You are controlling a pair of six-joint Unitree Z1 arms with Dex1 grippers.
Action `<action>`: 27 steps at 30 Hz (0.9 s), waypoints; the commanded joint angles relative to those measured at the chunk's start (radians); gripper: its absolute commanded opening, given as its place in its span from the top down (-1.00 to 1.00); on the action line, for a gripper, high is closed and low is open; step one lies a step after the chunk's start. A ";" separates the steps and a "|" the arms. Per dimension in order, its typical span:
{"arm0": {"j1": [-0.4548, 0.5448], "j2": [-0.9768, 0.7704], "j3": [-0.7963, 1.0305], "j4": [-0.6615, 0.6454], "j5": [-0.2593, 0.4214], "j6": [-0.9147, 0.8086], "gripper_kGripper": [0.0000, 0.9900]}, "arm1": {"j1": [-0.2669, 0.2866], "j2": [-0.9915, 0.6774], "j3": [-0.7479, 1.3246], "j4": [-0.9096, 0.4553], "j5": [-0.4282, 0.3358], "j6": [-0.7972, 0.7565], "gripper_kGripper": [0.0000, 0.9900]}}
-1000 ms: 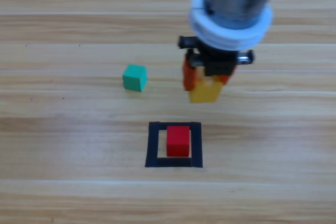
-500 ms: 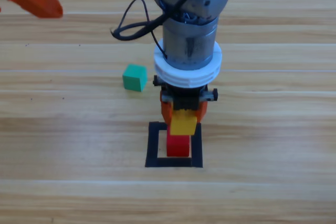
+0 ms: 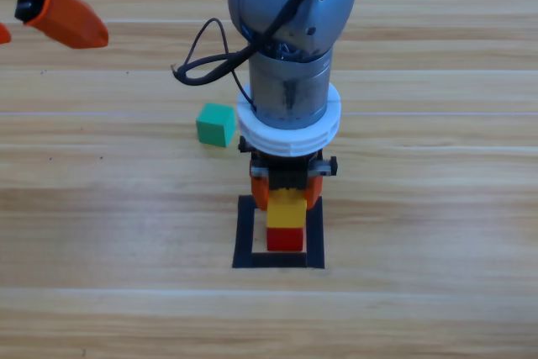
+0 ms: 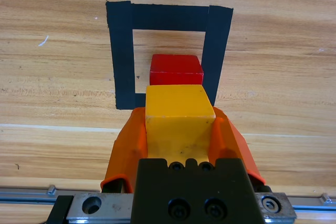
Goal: Stack the blocks in the rectangular block: red at the bottom, yellow in the middle, green on top
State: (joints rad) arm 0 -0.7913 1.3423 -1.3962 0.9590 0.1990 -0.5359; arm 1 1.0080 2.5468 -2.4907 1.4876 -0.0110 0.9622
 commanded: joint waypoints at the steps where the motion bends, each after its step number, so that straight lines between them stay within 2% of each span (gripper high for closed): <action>1: 0.017 -0.011 0.026 -0.020 -0.003 -0.013 -1.00 | 0.024 0.073 -0.010 0.010 0.016 0.007 0.98; 19: 0.017 -0.006 0.056 -0.051 -0.001 -0.018 -1.00 | 0.012 0.102 -0.025 0.010 0.002 0.003 0.98; 22: 0.017 -0.006 0.057 -0.051 0.000 -0.018 -1.00 | 0.004 0.110 -0.024 0.010 0.005 0.003 0.56; 23: 0.017 -0.006 0.056 -0.051 0.000 -0.018 -1.00 | 0.003 0.113 -0.024 0.010 0.005 0.001 0.49; 27: 0.017 -0.006 0.057 -0.052 0.002 -0.018 -1.00 | 0.000 0.115 -0.022 0.011 0.005 0.000 0.49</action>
State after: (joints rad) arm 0 -0.7912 1.3418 -1.3661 0.9245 0.1991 -0.5398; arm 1 1.0080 2.5741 -2.5111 1.4876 -0.0110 0.9622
